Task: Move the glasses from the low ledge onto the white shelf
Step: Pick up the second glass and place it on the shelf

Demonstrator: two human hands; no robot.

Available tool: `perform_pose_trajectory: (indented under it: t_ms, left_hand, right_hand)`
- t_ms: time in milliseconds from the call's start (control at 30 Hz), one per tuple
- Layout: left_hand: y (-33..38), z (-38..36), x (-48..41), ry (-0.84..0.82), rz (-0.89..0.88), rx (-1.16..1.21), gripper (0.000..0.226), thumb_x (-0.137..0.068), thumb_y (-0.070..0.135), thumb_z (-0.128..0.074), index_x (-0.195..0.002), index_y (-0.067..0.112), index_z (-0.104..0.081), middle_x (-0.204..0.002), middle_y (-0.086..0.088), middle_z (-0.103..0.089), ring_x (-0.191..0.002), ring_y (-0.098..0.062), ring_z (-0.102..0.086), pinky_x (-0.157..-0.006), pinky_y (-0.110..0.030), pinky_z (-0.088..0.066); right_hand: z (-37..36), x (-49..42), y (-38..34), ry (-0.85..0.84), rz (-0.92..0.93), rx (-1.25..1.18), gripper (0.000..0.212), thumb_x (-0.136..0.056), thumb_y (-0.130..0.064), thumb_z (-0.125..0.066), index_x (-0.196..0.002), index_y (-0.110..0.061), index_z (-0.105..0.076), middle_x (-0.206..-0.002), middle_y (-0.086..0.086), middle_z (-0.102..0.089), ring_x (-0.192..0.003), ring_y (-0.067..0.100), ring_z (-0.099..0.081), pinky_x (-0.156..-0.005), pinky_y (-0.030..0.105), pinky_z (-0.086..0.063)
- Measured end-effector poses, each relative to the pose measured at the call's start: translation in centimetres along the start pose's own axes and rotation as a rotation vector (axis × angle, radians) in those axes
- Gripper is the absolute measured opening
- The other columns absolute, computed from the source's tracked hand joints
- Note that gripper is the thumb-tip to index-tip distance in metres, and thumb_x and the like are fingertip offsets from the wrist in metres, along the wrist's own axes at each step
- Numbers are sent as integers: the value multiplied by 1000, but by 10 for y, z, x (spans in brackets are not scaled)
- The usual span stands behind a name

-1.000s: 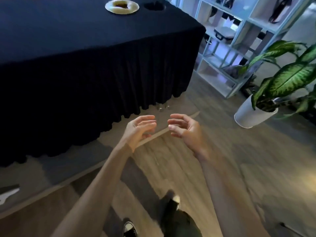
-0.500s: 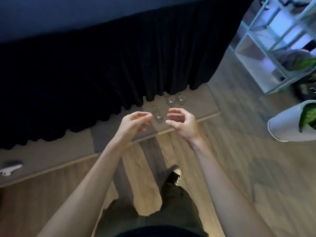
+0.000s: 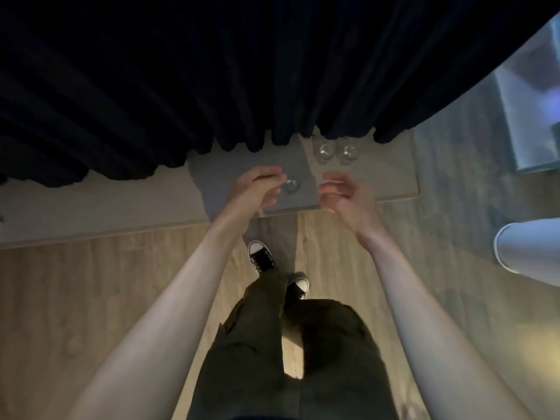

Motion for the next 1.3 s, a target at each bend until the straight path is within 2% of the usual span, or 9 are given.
perform_pose_trajectory:
  t_ms: [133, 233, 533, 667, 767, 900, 1100, 1233, 1300]
  left_hand:
    - [-30, -5, -61, 13, 62, -23, 11, -86, 22, -76, -93, 31, -74, -95, 12, -74, -95, -3, -67, -84, -25, -55]
    - [-60, -7, -104, 53, 94, -1, 14, -86, 21, -76, -98, 27, -75, -93, 13, -74, -93, 1, -65, -86, -26, -53]
    - [-165, -25, -226, 128, 177, 29, 18, -92, 14, -67, -107, 22, -71, -111, -2, -72, -108, -18, -66, -94, -36, -53]
    - [-204, -40, -270, 150, 204, 56, 7, -96, 25, -63, -101, 26, -68, -116, -3, -71, -113, -21, -64, -88, -31, -54]
    - [-229, -48, -298, 173, 239, 77, 21, -98, 39, -59, -106, 22, -68, -110, 1, -70, -107, -17, -64, -82, -27, -50]
    - [-252, -52, -320, 145, 311, 167, 42, -99, 52, -48, -117, 19, -68, -121, -2, -70, -106, -15, -63, -79, -29, -49]
    - [-255, -45, -318, 120, 320, 263, 43, -100, 58, -41, -105, 24, -68, -114, -1, -70, -111, -19, -64, -92, -34, -50]
    - [-231, -34, -297, 121, 297, 385, 46, -99, 51, -49, -117, 15, -69, -105, -3, -75, -97, -18, -70, -86, -33, -53]
    - [-211, -25, -281, 126, 255, 424, 37, -97, 42, -55, -113, 14, -71, -96, -1, -78, -83, -13, -73, -74, -28, -54]
  right_hand:
    - [-7, -65, 40, 15, -64, 20, 48, -80, 11, -79, -121, -7, -62, -117, 16, -66, -110, 29, -68, -96, 40, -58]
    - [-15, -113, 80, 14, -49, 148, 61, -74, 2, -86, -129, -6, -62, -125, 14, -68, -119, 28, -66, -103, 48, -56]
    - [-52, -239, 205, -117, 65, 428, 87, -72, -15, -90, -147, -16, -47, -142, 3, -60, -130, 17, -55, -107, 44, -51]
    - [-74, -284, 239, -144, 160, 516, 89, -73, -14, -89, -150, -12, -44, -145, 8, -60, -132, 24, -57, -107, 41, -50]
    - [-86, -308, 259, -169, 231, 545, 84, -70, -15, -88, -145, -11, -50, -139, 8, -65, -125, 25, -62, -101, 43, -52]
    - [-95, -321, 271, -148, 333, 525, 71, -71, -26, -90, -133, -8, -60, -127, 9, -71, -113, 25, -69, -91, 40, -57]
    - [-99, -314, 255, -170, 385, 498, 67, -73, -18, -90, -128, 2, -59, -120, 13, -74, -107, 27, -73, -89, 48, -60]
    - [-104, -292, 213, -199, 464, 459, 64, -75, -19, -89, -127, 2, -58, -117, 9, -75, -102, 22, -75, -86, 42, -62]
    - [-107, -280, 183, -248, 491, 442, 63, -77, -20, -88, -129, -1, -58, -119, 6, -74, -104, 19, -75, -87, 37, -62]
Point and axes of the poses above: each hand's wrist, its own x-axis away from the middle knuckle, its own z-axis out of the back of the hand, y = z × x, the point moved 3 cm from there along -x, towards the middle knuckle
